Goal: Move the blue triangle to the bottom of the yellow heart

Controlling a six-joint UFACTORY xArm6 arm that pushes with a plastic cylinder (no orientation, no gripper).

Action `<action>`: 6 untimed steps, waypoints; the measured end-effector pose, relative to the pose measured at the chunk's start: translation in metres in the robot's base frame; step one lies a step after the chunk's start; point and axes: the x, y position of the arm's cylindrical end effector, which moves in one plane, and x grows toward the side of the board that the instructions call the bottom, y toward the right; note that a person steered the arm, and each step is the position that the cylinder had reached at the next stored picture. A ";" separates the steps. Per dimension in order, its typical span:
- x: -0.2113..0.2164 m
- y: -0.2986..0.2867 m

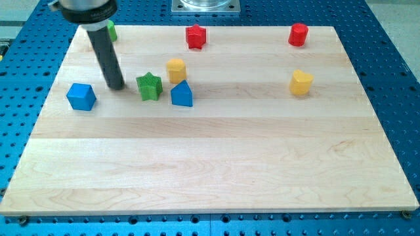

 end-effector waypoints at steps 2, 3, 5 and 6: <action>0.025 0.049; 0.060 0.105; 0.103 0.236; 0.098 0.179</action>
